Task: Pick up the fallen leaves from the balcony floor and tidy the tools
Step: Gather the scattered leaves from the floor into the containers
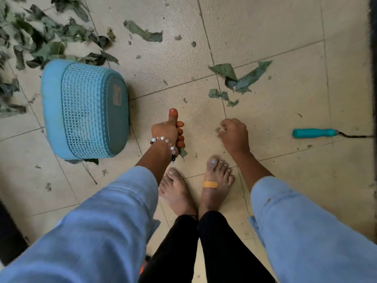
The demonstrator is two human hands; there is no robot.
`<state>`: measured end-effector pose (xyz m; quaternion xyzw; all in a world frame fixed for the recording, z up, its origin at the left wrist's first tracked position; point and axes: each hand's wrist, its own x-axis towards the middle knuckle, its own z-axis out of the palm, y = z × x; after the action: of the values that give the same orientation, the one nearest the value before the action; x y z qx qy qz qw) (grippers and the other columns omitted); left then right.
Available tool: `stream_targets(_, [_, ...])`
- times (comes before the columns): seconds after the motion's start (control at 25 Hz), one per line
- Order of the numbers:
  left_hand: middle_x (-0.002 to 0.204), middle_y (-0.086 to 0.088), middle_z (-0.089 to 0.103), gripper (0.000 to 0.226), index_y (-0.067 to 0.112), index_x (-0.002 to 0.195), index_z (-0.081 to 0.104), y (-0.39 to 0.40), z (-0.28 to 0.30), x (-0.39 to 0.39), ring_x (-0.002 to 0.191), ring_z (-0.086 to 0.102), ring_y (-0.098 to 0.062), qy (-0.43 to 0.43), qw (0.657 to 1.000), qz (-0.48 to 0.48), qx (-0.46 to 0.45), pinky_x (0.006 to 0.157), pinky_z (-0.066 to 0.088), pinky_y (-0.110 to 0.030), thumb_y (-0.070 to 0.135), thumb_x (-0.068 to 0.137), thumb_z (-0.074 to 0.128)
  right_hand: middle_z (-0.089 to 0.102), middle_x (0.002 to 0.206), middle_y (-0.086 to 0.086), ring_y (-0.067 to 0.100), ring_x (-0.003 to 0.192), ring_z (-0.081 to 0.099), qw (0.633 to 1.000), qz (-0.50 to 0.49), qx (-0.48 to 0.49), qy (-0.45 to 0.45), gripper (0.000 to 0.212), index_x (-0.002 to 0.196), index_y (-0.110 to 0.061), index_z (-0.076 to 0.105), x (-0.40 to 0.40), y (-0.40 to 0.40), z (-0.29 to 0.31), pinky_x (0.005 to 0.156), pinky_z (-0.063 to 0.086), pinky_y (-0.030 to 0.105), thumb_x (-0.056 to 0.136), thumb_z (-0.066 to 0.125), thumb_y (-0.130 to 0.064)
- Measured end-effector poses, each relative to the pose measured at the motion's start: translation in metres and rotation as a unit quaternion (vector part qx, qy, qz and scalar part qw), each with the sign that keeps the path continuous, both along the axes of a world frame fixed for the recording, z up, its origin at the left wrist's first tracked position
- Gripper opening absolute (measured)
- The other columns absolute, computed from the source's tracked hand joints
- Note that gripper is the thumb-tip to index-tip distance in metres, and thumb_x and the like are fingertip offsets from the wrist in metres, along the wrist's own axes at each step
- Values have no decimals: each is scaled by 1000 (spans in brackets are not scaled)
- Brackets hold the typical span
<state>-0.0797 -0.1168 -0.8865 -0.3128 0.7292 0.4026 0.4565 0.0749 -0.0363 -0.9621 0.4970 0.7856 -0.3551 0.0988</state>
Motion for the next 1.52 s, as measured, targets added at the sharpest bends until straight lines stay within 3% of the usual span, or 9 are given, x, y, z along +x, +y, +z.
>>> stream_targets(0.2, [45,1,40,55,8,62,55,-2,-13,-5,29,29,-9,-7,998,-19,-51,36,25,-14,52,93,51,60,73,22,34,66,59,988,150,37,9,10,70,5,62,-6,0,-28,55,43,29,70,59,15])
stream_targets(0.44, [51,-1,42,51,7,67,58,32,21,-13,35,31,-12,-10,997,-58,-51,37,27,-17,49,95,51,61,102,22,32,95,58,978,-199,-37,51,6,87,2,64,-18,77,17,75,38,22,83,60,1])
stream_targets(0.72, [45,-1,39,52,8,62,55,88,9,-43,32,29,-12,8,995,-98,-1,36,25,-14,48,94,54,29,149,22,40,131,31,996,-23,19,-80,61,142,-13,42,-42,124,-3,106,37,45,85,65,-8])
stream_targets(0.92, [47,-1,41,51,7,62,56,91,-13,-50,30,30,-11,6,991,-130,-17,36,26,-15,47,94,55,65,89,25,36,80,65,986,-20,166,8,25,90,7,71,-37,121,-18,62,50,29,71,62,21])
stream_targets(1.08, [48,-1,45,51,7,62,59,81,-19,-54,32,34,-13,0,990,-133,-42,37,30,-17,48,93,54,66,102,12,23,94,61,982,-166,39,83,43,122,-11,62,-57,131,5,82,51,28,82,68,1])
stream_targets(1.2, [54,6,52,62,17,56,63,72,-31,-49,25,35,-12,-41,985,-153,-69,39,42,-27,70,84,49,52,122,18,29,111,45,999,-12,30,8,62,143,-11,39,-80,113,4,94,45,36,87,66,-16])
stream_targets(1.28, [49,1,47,55,12,57,60,76,-21,-56,28,33,-12,-28,991,-124,-51,37,33,-20,55,91,53,35,141,21,35,123,34,995,54,56,-64,67,143,-9,38,-84,101,-6,103,39,42,87,65,-32])
stream_targets(1.4, [48,-1,43,50,7,62,58,73,-16,-65,31,32,-12,-17,991,-131,-23,36,27,-16,45,94,54,43,139,23,41,118,45,982,121,123,-69,52,131,-6,53,-78,86,-12,83,51,42,81,69,-11])
stream_targets(1.52, [46,-1,43,51,7,62,57,68,-26,-59,30,32,-11,-13,991,-135,-18,36,27,-15,45,94,54,65,86,19,34,77,62,980,134,148,22,23,86,3,71,-72,96,-11,52,44,26,65,76,10])
